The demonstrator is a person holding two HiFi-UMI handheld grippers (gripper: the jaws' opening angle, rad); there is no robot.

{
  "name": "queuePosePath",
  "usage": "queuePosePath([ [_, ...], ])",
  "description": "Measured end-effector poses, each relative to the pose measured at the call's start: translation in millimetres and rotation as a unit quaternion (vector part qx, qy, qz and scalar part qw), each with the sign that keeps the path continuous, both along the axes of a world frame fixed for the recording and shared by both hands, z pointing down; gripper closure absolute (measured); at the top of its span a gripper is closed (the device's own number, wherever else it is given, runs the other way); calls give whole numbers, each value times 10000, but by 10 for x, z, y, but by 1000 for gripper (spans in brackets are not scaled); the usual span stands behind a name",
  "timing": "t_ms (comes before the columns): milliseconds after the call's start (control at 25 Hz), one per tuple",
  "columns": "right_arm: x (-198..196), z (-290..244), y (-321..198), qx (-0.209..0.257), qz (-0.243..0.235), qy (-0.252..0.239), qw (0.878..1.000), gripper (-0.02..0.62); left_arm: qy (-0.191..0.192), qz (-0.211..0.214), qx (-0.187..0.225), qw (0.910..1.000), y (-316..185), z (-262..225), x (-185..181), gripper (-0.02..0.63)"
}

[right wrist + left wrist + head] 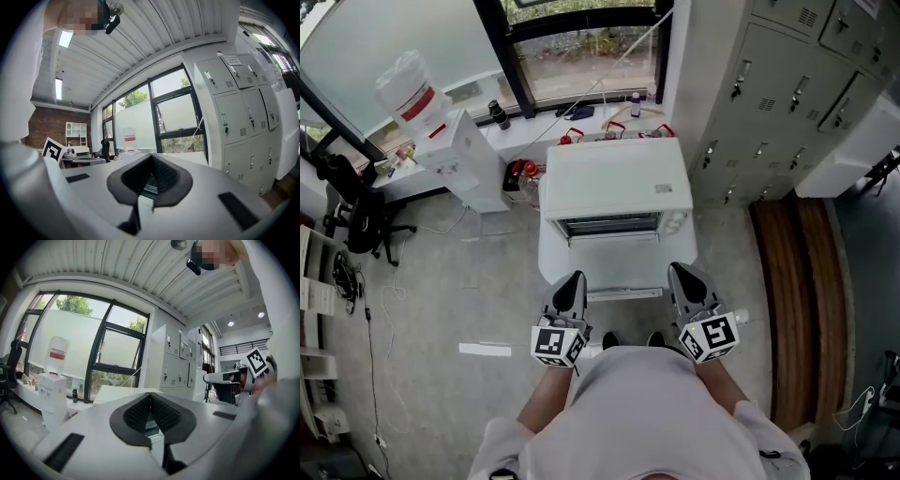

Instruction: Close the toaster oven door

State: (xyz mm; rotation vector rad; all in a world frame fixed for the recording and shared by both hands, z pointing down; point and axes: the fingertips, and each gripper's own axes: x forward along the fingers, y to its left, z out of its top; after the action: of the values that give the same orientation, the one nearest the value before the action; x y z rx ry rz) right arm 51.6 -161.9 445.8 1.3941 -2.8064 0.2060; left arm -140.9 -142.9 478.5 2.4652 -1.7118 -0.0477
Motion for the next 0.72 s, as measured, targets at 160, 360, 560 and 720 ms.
queuePosePath([
  [160, -26, 25, -4, -25, -27, -1, 10000, 588, 632, 76, -120, 9979, 20, 63, -44, 588],
  [360, -59, 59, -2, -66, -46, 55, 10000, 588, 1834, 276, -117, 9826, 56, 103, -127, 588],
  [560, -100, 66, -11, -79, -45, 70, 9999, 588, 2774, 448, -297, 9592, 70, 210, -195, 588],
  [720, -124, 60, -19, -75, -60, 82, 9999, 588, 3310, 641, -347, 9408, 93, 316, -232, 586],
])
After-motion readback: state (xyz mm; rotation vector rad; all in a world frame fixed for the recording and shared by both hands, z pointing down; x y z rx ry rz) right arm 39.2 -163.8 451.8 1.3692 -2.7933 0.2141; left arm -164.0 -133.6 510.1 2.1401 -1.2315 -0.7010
